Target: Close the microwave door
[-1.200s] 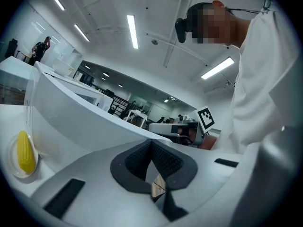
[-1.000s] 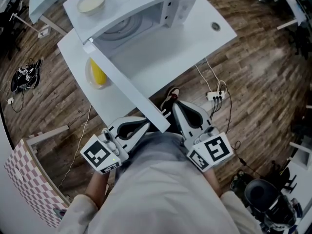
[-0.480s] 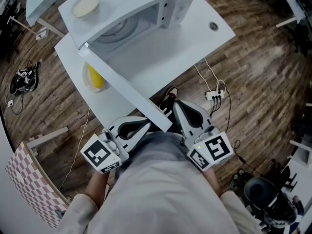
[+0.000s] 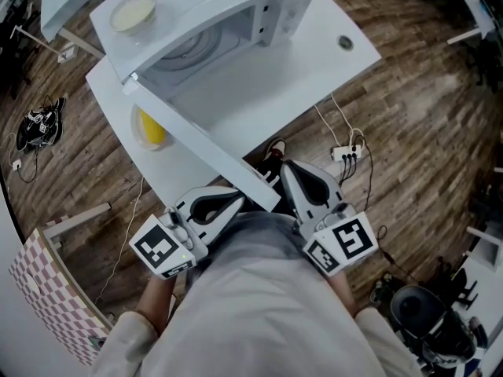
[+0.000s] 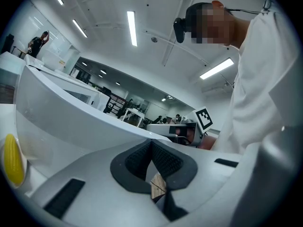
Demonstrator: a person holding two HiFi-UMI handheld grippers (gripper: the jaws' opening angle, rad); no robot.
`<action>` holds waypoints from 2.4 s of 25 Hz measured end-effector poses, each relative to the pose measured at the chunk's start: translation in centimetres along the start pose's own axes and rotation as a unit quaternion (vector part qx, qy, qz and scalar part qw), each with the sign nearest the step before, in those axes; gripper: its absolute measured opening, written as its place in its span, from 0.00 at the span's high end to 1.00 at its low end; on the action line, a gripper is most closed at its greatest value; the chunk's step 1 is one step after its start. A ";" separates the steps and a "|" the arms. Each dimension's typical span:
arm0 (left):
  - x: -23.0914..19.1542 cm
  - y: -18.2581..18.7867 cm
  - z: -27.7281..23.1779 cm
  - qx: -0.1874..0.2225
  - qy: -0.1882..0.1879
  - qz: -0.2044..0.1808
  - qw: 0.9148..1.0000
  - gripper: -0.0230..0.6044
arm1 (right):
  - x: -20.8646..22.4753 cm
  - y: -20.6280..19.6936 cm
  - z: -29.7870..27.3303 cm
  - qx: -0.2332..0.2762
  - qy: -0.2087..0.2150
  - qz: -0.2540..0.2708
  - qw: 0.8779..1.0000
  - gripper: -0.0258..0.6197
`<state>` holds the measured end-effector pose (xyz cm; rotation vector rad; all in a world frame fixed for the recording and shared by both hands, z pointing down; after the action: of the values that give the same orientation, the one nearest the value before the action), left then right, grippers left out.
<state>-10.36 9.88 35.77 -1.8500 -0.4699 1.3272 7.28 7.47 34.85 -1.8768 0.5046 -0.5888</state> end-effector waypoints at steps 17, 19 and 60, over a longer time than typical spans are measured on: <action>-0.6 1.0 -1.4 -0.002 -0.007 0.004 1.000 0.94 | 1.5 0.4 0.0 -0.003 -0.012 -0.001 1.000 0.92; -0.7 1.1 -1.6 -0.002 -0.009 0.005 1.000 0.94 | 1.7 0.5 0.0 -0.003 -0.012 0.000 1.000 0.93; -4.2 3.0 -5.6 0.014 -0.026 0.044 0.999 0.94 | 6.5 1.1 -1.2 -0.005 -0.035 -0.014 0.999 0.93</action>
<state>-7.32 3.03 36.79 -1.8354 -0.3992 1.4358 11.58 2.35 35.27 -1.9091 0.4359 -0.5383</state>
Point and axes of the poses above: the fingertips, and each gripper's own axes: z backward along the fingers, x to its right, y out of its top, the point moved 7 cm from there along z, backward along the fingers, and after that the axes turned 12 degrees about z, right-handed, at the moved point
